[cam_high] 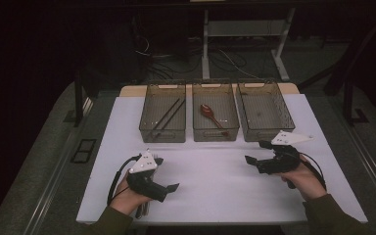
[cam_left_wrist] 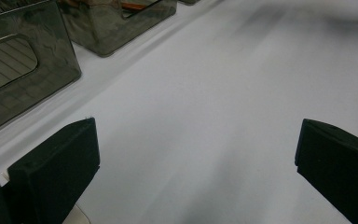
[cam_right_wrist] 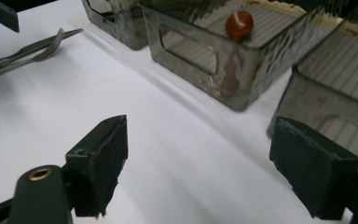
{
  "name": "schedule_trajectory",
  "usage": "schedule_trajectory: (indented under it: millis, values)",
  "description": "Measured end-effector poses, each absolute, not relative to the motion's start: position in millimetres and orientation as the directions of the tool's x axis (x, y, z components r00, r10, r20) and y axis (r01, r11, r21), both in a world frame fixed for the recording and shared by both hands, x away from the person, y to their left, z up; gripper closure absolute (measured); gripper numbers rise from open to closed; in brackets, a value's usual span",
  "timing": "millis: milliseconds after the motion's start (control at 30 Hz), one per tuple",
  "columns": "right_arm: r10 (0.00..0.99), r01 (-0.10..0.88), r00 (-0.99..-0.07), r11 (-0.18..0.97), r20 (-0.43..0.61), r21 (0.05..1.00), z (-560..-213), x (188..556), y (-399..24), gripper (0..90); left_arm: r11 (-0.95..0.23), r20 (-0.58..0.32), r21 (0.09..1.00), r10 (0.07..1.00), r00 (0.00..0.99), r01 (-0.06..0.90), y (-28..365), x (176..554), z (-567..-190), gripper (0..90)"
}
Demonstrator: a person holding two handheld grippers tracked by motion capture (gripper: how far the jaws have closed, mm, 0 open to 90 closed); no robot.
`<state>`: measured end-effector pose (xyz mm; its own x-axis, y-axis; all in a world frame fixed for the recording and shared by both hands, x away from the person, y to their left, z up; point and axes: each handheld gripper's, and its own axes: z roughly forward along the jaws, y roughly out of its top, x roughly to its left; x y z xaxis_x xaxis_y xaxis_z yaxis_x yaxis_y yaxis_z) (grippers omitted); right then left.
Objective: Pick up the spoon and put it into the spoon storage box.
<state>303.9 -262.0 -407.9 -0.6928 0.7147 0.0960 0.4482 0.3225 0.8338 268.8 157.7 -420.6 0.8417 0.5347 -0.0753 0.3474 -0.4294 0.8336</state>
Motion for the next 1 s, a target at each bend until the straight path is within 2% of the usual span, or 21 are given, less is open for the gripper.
schedule_trajectory:
  millis: [600,1000]
  values:
    - [0.736,0.454,-0.668,0.286,0.11,0.844,-434.1,268.1,-288.3,19.0,-0.434,-0.074,0.831,0.533,0.843,0.348,158.4,269.8,-421.6,0.0]
    - [0.753,0.448,-0.649,0.256,0.114,0.857,-437.8,255.7,-299.8,19.0,-0.434,-0.069,0.83,0.543,0.837,0.35,159.6,268.7,-420.3,0.0]
